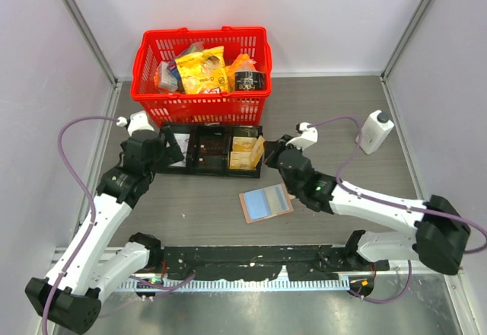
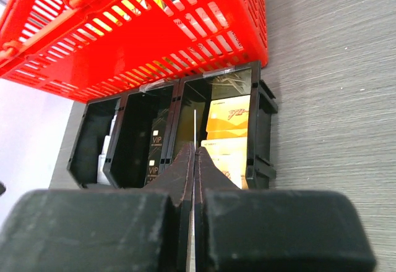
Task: Take the credit cards out of the card holder
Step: Place the credit card in the storage box.
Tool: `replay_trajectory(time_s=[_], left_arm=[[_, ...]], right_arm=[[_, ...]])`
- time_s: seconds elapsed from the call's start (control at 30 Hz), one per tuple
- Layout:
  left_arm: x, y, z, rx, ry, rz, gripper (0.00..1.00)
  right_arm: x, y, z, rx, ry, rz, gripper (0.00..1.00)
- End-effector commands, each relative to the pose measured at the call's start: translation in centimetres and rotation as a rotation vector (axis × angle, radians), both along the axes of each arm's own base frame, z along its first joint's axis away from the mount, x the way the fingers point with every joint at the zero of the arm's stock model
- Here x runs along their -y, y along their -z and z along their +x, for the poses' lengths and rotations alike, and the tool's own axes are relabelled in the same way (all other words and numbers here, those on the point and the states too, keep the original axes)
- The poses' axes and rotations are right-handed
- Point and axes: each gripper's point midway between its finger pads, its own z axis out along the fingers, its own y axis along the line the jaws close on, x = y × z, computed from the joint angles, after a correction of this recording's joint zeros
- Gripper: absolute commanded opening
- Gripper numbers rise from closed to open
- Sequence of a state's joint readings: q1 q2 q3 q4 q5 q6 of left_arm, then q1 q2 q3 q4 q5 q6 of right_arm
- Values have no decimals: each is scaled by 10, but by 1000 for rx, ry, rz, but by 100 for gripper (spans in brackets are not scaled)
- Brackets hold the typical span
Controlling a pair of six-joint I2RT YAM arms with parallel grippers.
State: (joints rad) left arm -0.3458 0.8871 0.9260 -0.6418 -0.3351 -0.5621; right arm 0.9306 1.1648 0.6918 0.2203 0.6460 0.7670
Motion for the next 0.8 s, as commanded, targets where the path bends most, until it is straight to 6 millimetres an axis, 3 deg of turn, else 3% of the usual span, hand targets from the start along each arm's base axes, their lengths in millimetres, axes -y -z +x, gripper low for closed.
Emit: replay_trajectory(time_s=[0.0, 0.03, 0.13, 0.17, 0.2, 0.23, 0.27, 0.3, 0.33, 0.37, 0.5, 0.77], left_arm=[[-28, 15, -7, 22, -79, 117, 96], [-28, 14, -8, 19, -75, 124, 96], [-27, 11, -7, 34, -76, 125, 96], [-27, 10, -6, 34, -78, 130, 96], [-28, 10, -6, 33, -82, 135, 96], [-29, 10, -6, 34, -84, 138, 96], [-29, 10, -7, 35, -85, 141, 96], [-30, 10, -7, 37, -87, 145, 96], [-31, 10, -8, 39, -89, 150, 96], [-32, 9, -8, 43, -91, 152, 96], [-33, 9, -8, 49, -97, 155, 96], [-33, 9, -8, 50, -94, 157, 96]], right_arm=[[1, -30, 21, 110, 253, 64, 1], [-5, -34, 21, 118, 263, 77, 1], [-17, -18, 28, 123, 317, 50, 1], [-22, -21, 31, 133, 328, 67, 1], [-29, -7, 35, 121, 334, 47, 1], [-33, -11, 38, 127, 346, 64, 1], [-39, 2, 42, 115, 350, 46, 1], [-45, 0, 44, 118, 351, 60, 1], [-51, 12, 45, 111, 353, 40, 1], [-53, 7, 47, 121, 380, 48, 1], [-67, 33, 52, 119, 435, 3, 1], [-82, 60, 43, 129, 480, -52, 1]])
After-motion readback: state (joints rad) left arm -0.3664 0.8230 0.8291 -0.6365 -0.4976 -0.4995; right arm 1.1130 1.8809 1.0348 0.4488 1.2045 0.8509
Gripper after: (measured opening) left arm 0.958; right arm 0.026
